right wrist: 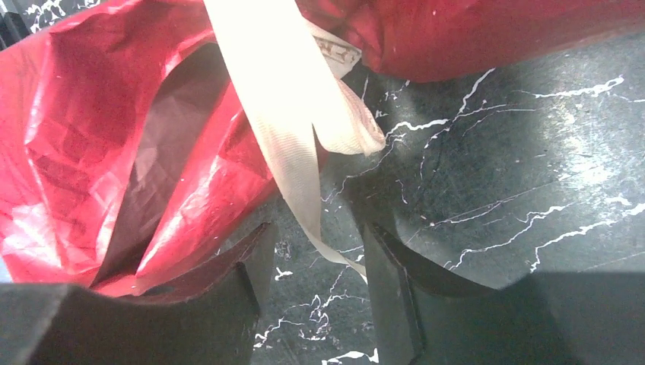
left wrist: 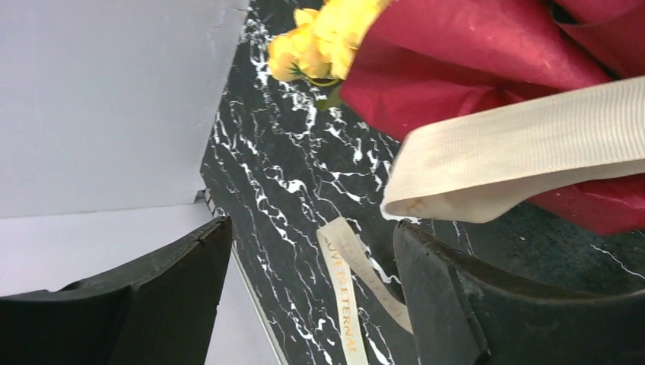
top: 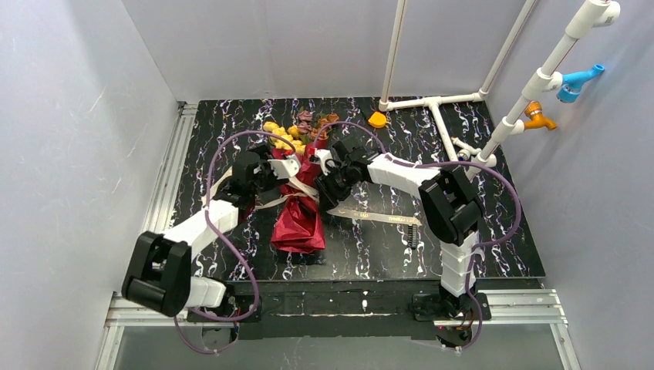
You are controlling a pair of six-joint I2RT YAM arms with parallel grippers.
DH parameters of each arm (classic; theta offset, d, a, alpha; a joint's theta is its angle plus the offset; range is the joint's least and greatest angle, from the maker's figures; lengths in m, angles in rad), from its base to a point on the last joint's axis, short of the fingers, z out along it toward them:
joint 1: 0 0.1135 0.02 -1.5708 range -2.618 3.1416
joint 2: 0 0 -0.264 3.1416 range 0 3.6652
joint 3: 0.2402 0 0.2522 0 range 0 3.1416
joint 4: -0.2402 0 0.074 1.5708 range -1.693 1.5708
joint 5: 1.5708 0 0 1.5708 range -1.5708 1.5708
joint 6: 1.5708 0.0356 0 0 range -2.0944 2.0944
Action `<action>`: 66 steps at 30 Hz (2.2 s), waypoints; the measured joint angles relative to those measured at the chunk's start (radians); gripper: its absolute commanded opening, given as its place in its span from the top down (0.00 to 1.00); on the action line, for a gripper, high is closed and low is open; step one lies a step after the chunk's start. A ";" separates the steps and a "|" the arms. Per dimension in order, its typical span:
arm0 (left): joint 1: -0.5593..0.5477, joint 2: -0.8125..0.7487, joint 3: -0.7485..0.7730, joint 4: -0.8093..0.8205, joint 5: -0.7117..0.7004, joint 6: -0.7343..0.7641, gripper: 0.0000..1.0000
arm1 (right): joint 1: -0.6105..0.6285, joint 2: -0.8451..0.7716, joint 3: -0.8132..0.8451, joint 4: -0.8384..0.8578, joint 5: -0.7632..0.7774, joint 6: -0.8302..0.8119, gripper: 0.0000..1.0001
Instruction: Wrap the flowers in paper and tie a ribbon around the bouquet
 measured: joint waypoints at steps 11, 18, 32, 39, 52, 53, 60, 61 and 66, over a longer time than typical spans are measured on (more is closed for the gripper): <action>0.000 -0.211 -0.034 -0.166 -0.068 -0.089 0.02 | 0.000 -0.015 0.061 -0.035 -0.004 0.006 0.44; 0.015 -0.288 -0.012 -0.369 -0.150 -0.324 0.02 | 0.000 -0.072 0.077 -0.072 0.032 0.012 0.43; 0.235 0.330 0.909 -0.958 -0.225 -1.083 0.16 | 0.000 -0.372 -0.040 -0.086 0.143 0.095 0.40; 0.351 0.658 1.178 -1.245 -0.085 -1.361 0.29 | 0.000 -0.481 -0.145 -0.078 0.161 0.140 0.39; 0.528 0.715 1.045 -1.191 0.233 -1.720 0.37 | 0.000 -0.491 -0.199 -0.079 0.174 0.146 0.39; 0.525 0.724 1.041 -1.172 0.252 -1.736 0.38 | 0.000 -0.491 -0.199 -0.079 0.175 0.146 0.39; 0.514 0.771 1.001 -1.088 0.293 -1.812 0.55 | 0.000 -0.495 -0.199 -0.084 0.188 0.142 0.39; 0.514 0.775 0.997 -1.086 0.293 -1.818 0.60 | 0.000 -0.497 -0.199 -0.087 0.189 0.142 0.39; 0.516 0.798 0.994 -1.062 0.292 -1.838 0.95 | 0.000 -0.512 -0.199 -0.104 0.190 0.142 0.39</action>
